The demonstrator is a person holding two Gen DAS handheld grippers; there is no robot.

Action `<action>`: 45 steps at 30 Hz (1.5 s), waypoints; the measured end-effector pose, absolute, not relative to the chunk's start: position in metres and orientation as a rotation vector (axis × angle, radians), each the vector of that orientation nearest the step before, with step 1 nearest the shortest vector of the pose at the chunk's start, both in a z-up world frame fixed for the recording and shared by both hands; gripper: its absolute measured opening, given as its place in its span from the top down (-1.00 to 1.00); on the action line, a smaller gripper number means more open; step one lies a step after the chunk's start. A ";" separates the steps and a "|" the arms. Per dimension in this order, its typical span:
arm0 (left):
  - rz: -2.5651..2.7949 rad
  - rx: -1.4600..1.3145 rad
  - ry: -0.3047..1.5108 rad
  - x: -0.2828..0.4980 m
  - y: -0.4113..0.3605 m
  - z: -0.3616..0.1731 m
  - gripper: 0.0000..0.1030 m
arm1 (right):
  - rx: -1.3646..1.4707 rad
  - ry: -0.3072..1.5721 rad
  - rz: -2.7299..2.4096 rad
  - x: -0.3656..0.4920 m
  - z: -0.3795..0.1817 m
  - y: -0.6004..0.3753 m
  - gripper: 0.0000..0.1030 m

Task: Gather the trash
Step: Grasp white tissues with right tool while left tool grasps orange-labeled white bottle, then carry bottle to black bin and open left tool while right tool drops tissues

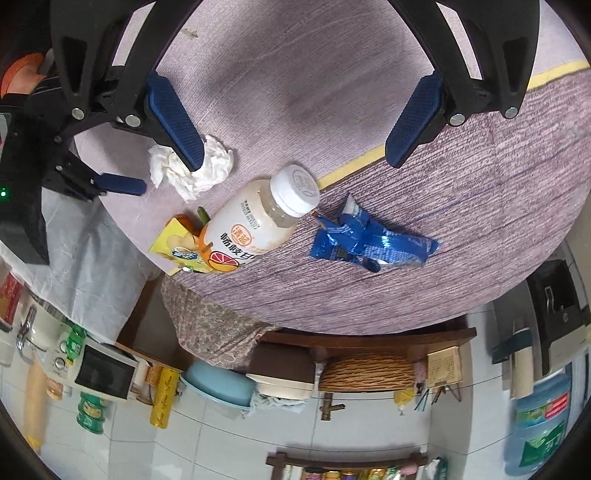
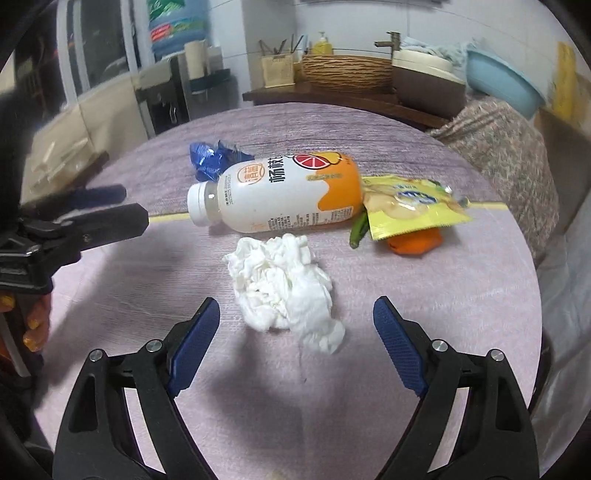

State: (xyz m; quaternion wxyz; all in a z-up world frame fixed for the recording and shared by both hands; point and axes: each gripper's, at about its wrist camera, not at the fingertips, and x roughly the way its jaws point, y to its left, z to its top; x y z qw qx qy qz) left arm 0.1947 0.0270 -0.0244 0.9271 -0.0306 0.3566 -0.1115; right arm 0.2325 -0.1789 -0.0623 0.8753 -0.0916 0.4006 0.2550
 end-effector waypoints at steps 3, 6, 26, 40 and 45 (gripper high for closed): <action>-0.243 -0.041 0.745 0.202 0.023 -0.024 -0.89 | -0.178 0.879 0.568 0.244 -0.072 -0.175 -0.24; -0.259 0.007 0.758 0.211 0.017 -0.023 -0.89 | -0.170 0.882 0.590 0.243 -0.074 -0.176 0.03; -0.414 0.472 0.942 0.293 -0.076 -0.028 -0.89 | -0.021 0.776 0.521 0.178 -0.049 -0.258 0.63; -0.338 0.745 1.008 0.299 -0.095 -0.053 -0.27 | 0.030 0.792 0.513 0.172 -0.060 -0.277 0.63; -0.333 0.690 0.958 0.287 -0.084 -0.042 -0.21 | 0.039 0.782 0.515 0.172 -0.059 -0.279 0.63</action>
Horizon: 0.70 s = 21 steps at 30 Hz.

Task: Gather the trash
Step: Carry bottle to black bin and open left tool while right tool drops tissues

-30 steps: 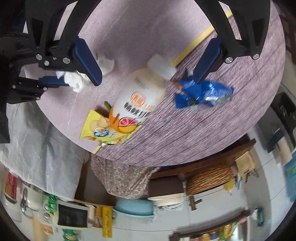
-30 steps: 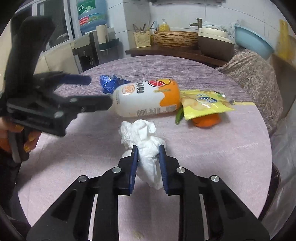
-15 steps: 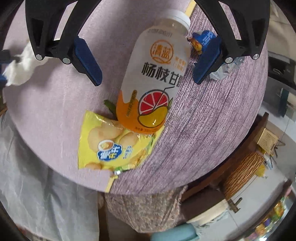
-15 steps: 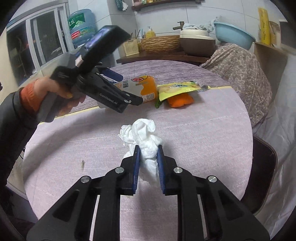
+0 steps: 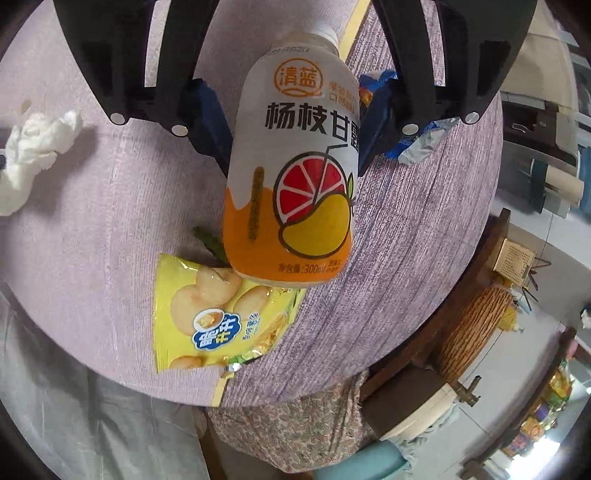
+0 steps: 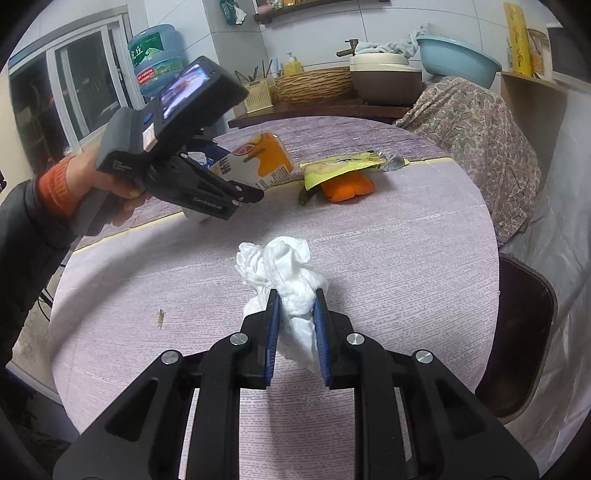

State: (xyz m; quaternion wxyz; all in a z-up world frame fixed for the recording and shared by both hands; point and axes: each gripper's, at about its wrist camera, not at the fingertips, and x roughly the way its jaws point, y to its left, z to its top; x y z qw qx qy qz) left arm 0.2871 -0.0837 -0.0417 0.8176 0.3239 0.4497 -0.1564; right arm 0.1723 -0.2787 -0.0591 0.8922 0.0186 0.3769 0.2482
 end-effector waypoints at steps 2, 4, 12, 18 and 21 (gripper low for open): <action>-0.342 0.643 0.939 0.281 -0.077 -0.036 -0.21 | 0.042 0.779 0.516 0.171 -0.059 -0.279 0.63; -0.347 0.612 0.911 0.272 -0.071 -0.031 -0.21 | 0.046 0.777 0.517 0.169 -0.059 -0.280 0.63; -0.354 0.427 0.791 0.230 -0.047 -0.010 -0.19 | 0.078 0.767 0.525 0.164 -0.058 -0.282 0.63; -0.345 0.286 0.711 0.201 -0.037 -0.001 -0.19 | 0.095 0.760 0.528 0.159 -0.059 -0.285 0.63; -0.352 0.223 0.688 0.194 -0.035 0.002 -0.19 | 0.105 0.752 0.527 0.157 -0.059 -0.289 0.63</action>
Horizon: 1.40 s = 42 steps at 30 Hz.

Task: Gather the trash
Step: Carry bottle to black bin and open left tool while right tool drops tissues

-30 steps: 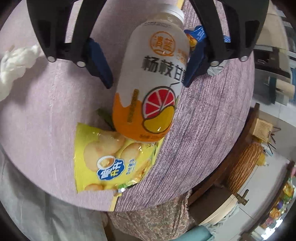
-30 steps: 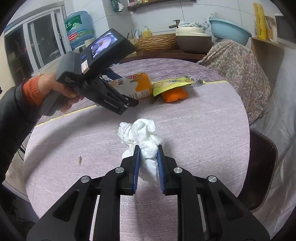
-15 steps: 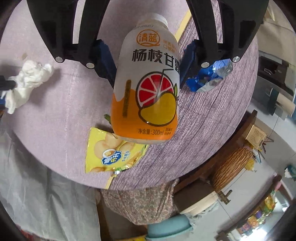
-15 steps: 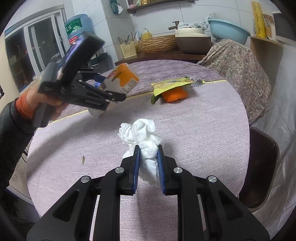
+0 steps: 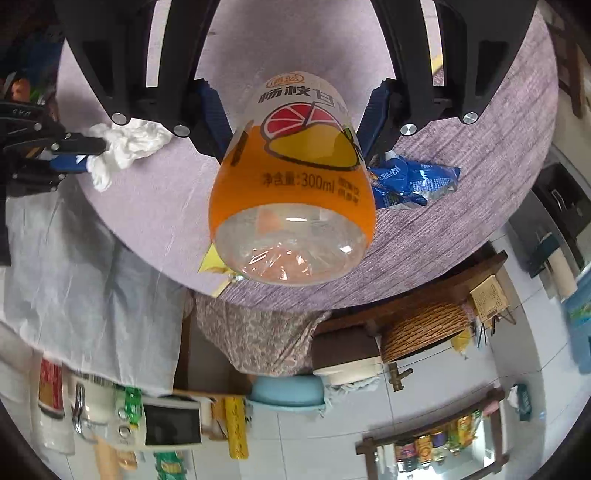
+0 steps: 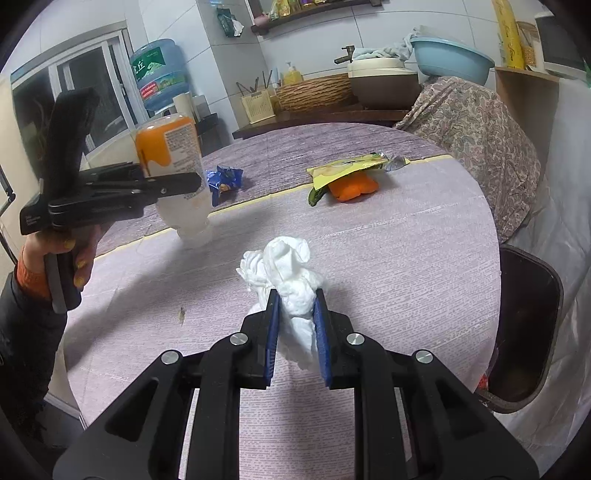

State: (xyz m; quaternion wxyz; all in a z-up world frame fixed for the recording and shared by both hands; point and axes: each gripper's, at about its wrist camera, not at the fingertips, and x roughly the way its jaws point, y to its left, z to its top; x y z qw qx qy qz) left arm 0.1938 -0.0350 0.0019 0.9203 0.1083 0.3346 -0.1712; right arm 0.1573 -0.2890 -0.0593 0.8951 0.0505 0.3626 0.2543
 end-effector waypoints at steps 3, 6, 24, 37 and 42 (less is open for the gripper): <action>-0.367 0.181 0.676 0.188 -0.038 0.006 -0.19 | 0.118 0.740 0.521 0.155 -0.058 -0.295 0.63; -0.381 0.169 0.657 0.183 -0.048 0.011 -0.19 | 0.133 0.722 0.513 0.152 -0.055 -0.303 0.63; -0.609 0.116 0.627 0.192 -0.167 0.027 -0.19 | 0.258 0.634 0.258 0.149 -0.045 -0.423 0.63; -0.715 0.122 0.653 0.212 -0.252 0.012 -0.19 | 0.293 0.771 0.031 0.199 -0.118 -0.491 0.63; -0.742 0.119 0.709 0.220 -0.284 -0.006 -0.19 | 0.350 0.839 -0.043 0.216 -0.165 -0.507 0.50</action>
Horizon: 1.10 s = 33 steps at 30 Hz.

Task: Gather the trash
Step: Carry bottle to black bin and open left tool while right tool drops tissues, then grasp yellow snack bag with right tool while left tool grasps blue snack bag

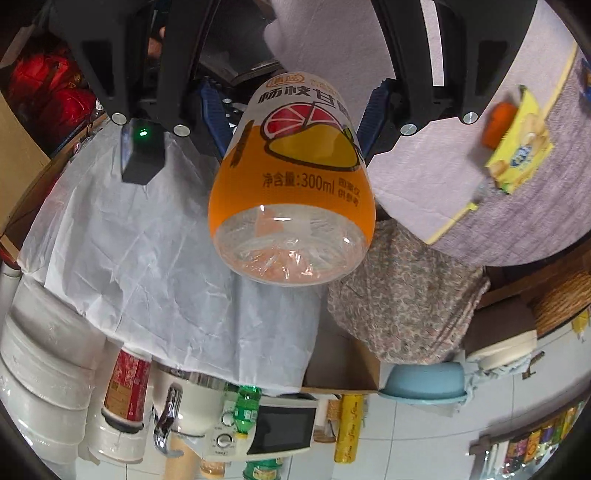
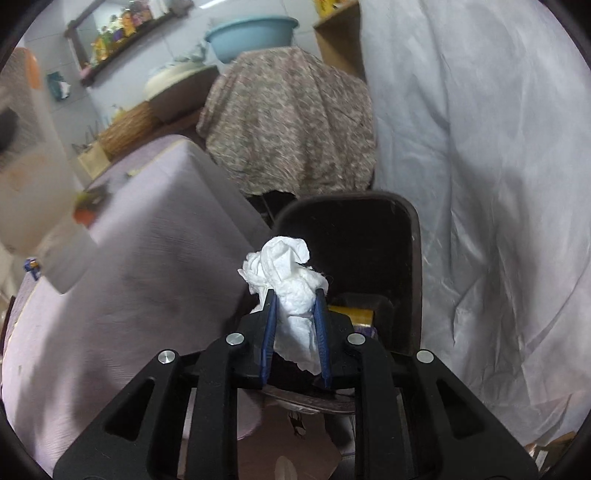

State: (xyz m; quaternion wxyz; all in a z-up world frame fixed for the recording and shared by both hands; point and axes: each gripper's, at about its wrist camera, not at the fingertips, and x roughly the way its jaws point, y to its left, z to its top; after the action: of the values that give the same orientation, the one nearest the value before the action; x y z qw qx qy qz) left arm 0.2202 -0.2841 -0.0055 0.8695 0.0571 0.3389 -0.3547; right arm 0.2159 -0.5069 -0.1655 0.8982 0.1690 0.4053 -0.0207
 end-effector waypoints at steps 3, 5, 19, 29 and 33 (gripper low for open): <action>-0.748 0.137 0.728 0.224 -0.306 -0.021 -0.19 | 0.377 0.862 -0.085 0.217 -0.186 -0.515 0.06; -0.749 0.160 0.741 0.227 -0.318 -0.029 -0.19 | 0.377 0.861 -0.107 0.216 -0.195 -0.517 -0.06; -0.725 0.202 0.948 0.248 -0.368 -0.089 -0.20 | 0.327 0.818 -0.312 0.159 -0.193 -0.554 -0.48; -0.717 0.192 0.930 0.246 -0.366 -0.088 -0.72 | 0.335 0.843 -0.358 0.147 -0.196 -0.566 -0.48; -0.721 0.186 0.906 0.242 -0.359 -0.078 -0.72 | 0.315 0.838 -0.362 0.146 -0.188 -0.559 -0.48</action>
State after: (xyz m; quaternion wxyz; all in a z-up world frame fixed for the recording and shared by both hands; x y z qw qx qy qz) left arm 0.2424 -0.3594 -0.0785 0.8329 0.0878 0.4277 -0.3401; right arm 0.1455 -0.5589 -0.1883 0.8857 0.1515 0.4029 -0.1738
